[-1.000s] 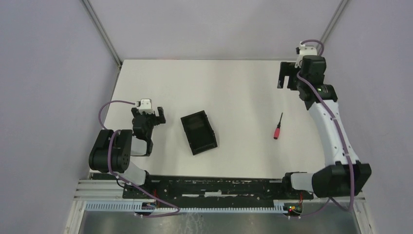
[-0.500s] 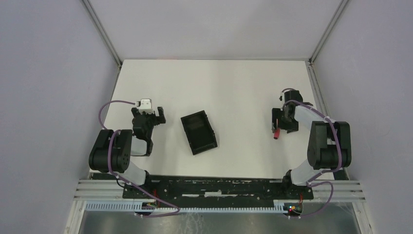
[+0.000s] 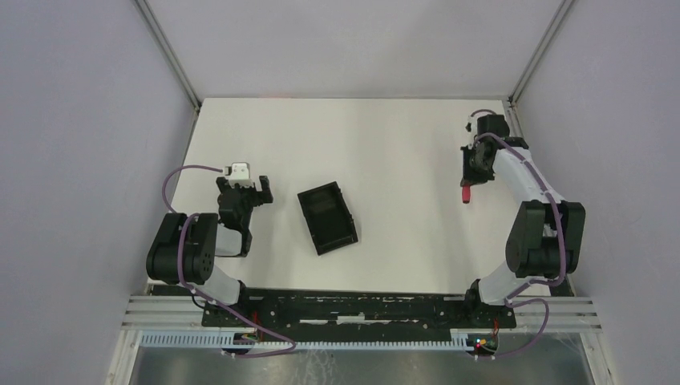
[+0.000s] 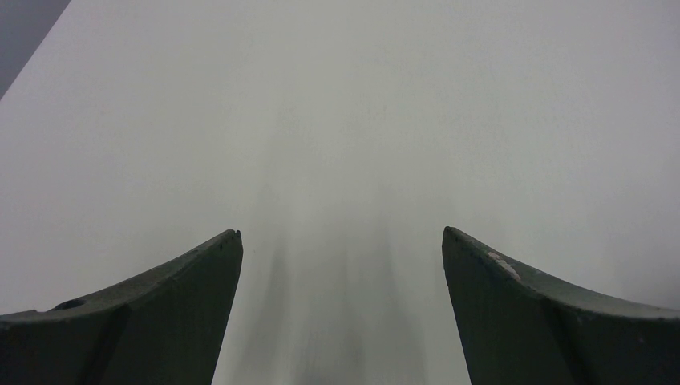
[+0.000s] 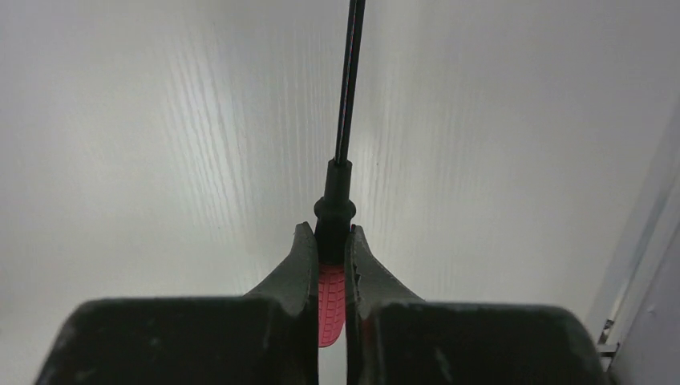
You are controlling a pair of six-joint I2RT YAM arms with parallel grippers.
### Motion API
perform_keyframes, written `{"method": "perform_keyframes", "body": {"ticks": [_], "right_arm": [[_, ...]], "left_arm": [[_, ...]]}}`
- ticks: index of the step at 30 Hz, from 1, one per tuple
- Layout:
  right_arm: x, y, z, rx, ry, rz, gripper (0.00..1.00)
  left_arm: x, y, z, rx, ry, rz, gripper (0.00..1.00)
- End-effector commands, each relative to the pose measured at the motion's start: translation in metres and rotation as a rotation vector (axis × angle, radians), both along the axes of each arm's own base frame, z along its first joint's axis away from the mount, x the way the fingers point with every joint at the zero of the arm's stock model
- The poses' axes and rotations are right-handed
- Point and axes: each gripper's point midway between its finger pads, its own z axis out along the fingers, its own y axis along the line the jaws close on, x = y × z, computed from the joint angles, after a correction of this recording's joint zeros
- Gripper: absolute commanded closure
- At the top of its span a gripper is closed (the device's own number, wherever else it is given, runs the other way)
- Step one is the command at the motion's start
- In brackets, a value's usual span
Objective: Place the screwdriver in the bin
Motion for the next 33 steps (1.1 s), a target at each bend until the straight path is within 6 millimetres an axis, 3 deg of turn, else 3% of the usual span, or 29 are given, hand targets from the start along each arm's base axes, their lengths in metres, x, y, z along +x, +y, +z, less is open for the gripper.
{"method": "perform_keyframes", "body": {"ticks": [1,4,7,12,15,18,21,26,31,33], "right_arm": [[-0.002,-0.011,0.066,-0.067,-0.068,-0.013,1.00],[0.002,0.007,0.079,-0.035,-0.111,0.010,1.00],[0.010,0.063,0.092,-0.003,-0.188,0.121,1.00],[0.006,0.206,0.123,0.127,-0.340,0.400,1.00],[-0.017,0.297,0.143,0.183,-0.418,0.643,1.00],[-0.043,0.360,0.146,0.164,-0.466,0.874,1.00],[-0.050,0.386,0.128,0.112,-0.452,0.957,1.00],[-0.062,0.404,0.087,0.065,-0.378,1.064,1.00],[-0.073,0.404,0.044,0.011,-0.289,1.120,1.00],[-0.072,0.402,0.034,-0.009,-0.277,1.114,0.93]], "left_arm": [[0.005,-0.003,0.015,-0.034,-0.052,-0.004,0.00],[0.005,-0.003,0.015,-0.034,-0.052,-0.004,0.00],[0.005,-0.003,0.015,-0.034,-0.053,-0.004,0.00],[0.005,-0.003,0.015,-0.034,-0.052,-0.004,0.00],[0.005,-0.002,0.016,-0.034,-0.053,-0.003,0.00],[0.005,-0.002,0.015,-0.034,-0.052,-0.003,0.00],[0.005,-0.003,0.015,-0.034,-0.052,-0.004,0.00],[0.005,-0.002,0.015,-0.034,-0.052,-0.003,0.00],[0.005,-0.003,0.015,-0.034,-0.052,-0.004,0.00],[0.005,-0.003,0.015,-0.034,-0.052,-0.004,0.00]]}}
